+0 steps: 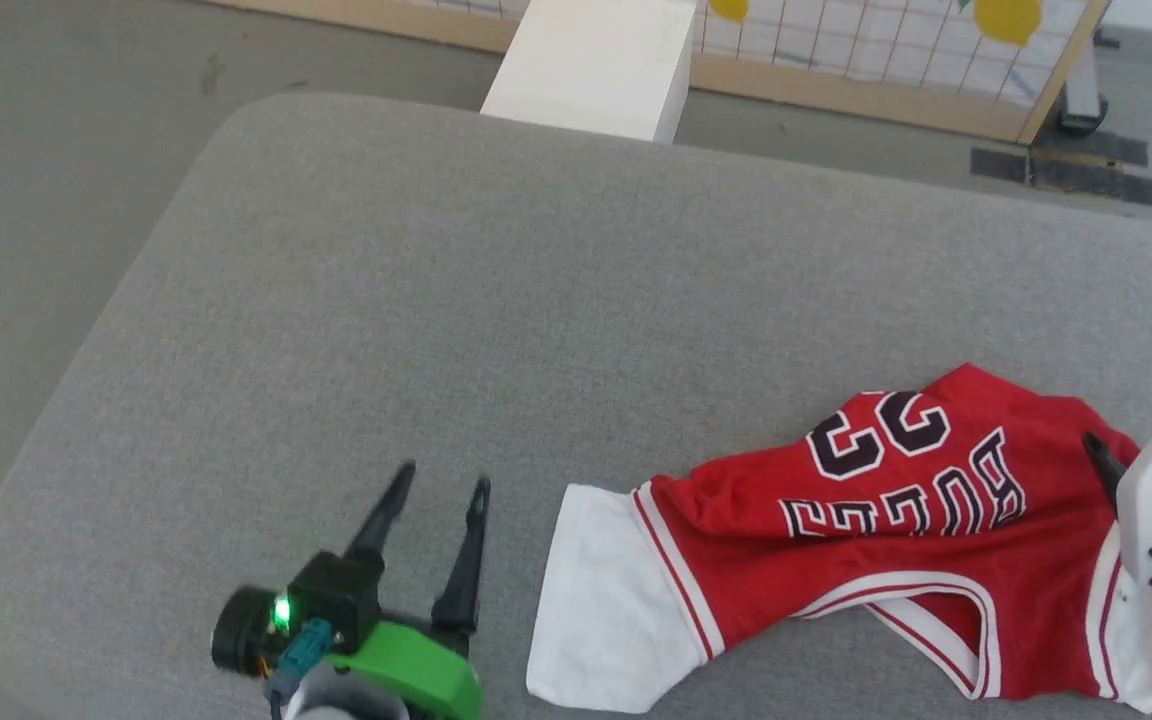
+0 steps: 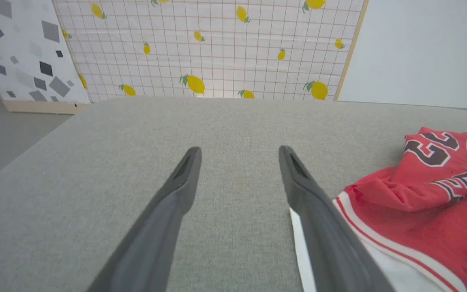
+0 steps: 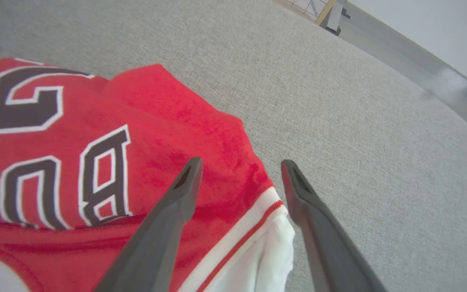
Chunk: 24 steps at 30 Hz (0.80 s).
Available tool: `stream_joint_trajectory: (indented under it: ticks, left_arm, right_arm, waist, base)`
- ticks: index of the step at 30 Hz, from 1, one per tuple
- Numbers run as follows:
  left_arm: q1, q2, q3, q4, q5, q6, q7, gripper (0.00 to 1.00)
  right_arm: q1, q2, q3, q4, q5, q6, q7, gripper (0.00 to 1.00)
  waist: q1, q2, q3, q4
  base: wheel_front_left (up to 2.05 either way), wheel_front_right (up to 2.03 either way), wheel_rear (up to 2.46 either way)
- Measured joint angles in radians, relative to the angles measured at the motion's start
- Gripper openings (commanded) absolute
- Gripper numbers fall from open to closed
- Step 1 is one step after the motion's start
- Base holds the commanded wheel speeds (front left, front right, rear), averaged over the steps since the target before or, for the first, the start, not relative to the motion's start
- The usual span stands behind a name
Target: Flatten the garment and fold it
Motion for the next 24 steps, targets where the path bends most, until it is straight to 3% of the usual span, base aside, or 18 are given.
stream_joint_trajectory:
  ticks: [4, 10, 17, 24]
  left_arm:
    - [0.048, 0.02, -0.015, 0.023, -0.058, -0.044, 0.092, 1.0]
    - [0.121, 0.076, -0.037, -0.031, -0.175, -0.073, 0.348, 1.0]
    - [0.152, 0.124, -0.071, -0.081, -0.244, -0.077, 0.598, 1.0]
    - [0.14, 0.132, -0.123, -0.042, -0.255, -0.079, 0.709, 1.0]
  right_arm:
    - [0.08, 0.075, -0.067, -0.066, -0.013, 0.0, -0.179, 1.0]
    - [0.244, 0.211, -0.194, -0.206, -0.042, 0.0, -0.39, 1.0]
    - [0.408, 0.365, -0.273, -0.322, -0.094, 0.0, -0.477, 1.0]
    - [0.446, 0.404, -0.277, -0.344, -0.128, -0.001, -0.476, 1.0]
  waist:
    - [0.0, 0.0, -0.038, -0.014]
    - [0.0, 0.0, -0.087, -0.055]
    - [0.0, 0.0, -0.104, -0.111]
    - [0.0, 0.0, -0.076, -0.151]
  base:
    - [0.0, 0.0, 0.0]
    - [0.0, 0.0, 0.0]
    - [0.0, 0.0, 0.0]
    - [0.0, 0.0, 0.0]
